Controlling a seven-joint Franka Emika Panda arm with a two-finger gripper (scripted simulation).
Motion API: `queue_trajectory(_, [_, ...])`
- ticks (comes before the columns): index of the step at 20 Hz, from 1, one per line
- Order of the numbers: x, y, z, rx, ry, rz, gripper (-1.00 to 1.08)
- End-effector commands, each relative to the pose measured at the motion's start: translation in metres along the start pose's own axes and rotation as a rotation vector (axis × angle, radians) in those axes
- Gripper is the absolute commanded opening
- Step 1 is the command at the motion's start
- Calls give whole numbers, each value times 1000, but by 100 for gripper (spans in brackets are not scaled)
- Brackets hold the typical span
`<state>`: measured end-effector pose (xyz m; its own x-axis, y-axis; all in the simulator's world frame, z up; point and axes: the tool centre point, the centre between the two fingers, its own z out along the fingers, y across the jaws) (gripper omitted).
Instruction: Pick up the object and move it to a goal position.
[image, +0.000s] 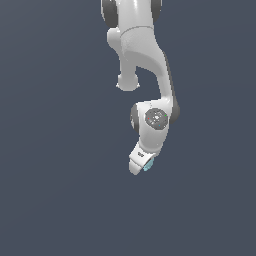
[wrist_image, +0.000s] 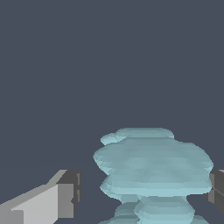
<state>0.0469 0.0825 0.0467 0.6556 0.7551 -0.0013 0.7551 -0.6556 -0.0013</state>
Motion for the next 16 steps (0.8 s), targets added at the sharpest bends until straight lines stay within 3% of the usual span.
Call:
queue_trajectory(1, [1, 1, 4, -1, 1, 0, 100])
queue_trajectory(3, [1, 1, 4, -1, 1, 0, 100])
queue_trajectory(4, [1, 1, 4, -1, 1, 0, -100])
queue_trajectory(16, [0, 3, 4, -1, 1, 0, -100])
